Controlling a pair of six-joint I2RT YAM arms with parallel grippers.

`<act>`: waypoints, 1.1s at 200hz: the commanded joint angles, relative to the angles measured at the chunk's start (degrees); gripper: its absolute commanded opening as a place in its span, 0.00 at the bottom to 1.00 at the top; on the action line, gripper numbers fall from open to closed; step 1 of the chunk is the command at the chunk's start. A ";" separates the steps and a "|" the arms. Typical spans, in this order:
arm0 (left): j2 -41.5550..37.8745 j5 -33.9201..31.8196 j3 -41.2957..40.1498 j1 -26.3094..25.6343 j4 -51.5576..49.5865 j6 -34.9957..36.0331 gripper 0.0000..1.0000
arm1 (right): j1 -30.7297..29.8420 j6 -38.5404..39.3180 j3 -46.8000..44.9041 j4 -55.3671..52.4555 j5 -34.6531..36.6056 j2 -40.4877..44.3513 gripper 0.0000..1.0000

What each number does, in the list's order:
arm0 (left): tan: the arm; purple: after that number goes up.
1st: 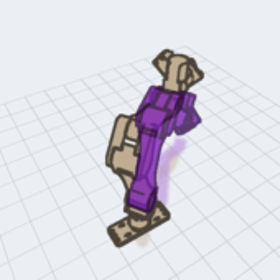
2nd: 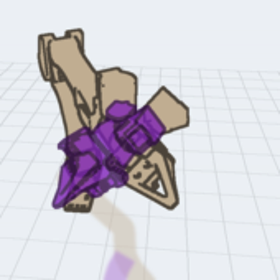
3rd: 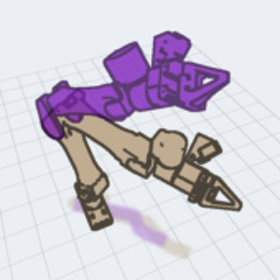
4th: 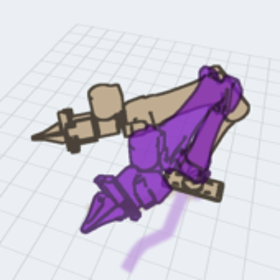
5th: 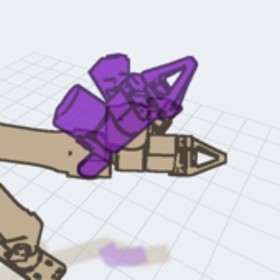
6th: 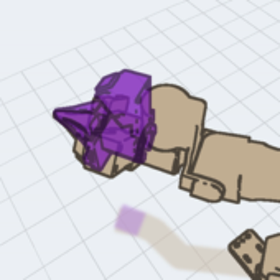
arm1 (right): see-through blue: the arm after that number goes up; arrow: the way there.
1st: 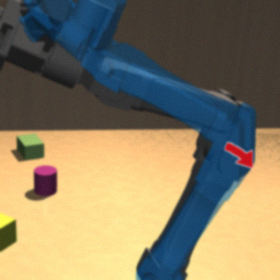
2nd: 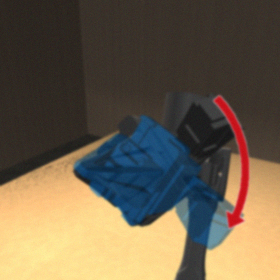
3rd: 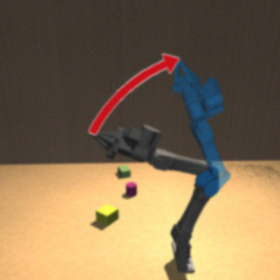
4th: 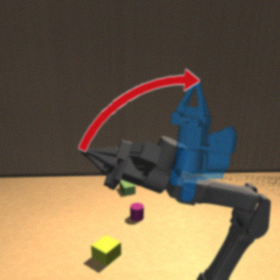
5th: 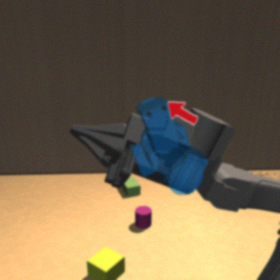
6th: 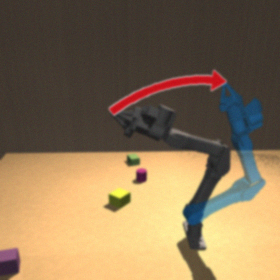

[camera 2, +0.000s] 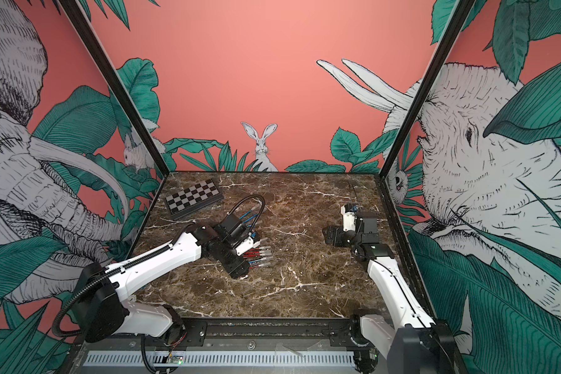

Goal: Remove protective caps from carving knives
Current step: Pick up the carving knife from the center of the board.

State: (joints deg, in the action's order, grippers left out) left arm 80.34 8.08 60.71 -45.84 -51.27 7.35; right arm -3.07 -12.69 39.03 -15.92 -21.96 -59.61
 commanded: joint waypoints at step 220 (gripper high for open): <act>18.51 -5.92 0.11 -2.50 10.49 4.86 0.41 | -0.18 -0.46 -1.51 2.61 -1.86 -0.15 0.80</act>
State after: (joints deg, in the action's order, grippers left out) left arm 98.41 2.74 59.86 -48.29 -40.45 11.75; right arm -3.07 -13.67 37.56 -14.06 -24.40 -59.72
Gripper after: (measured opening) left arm 0.415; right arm 0.801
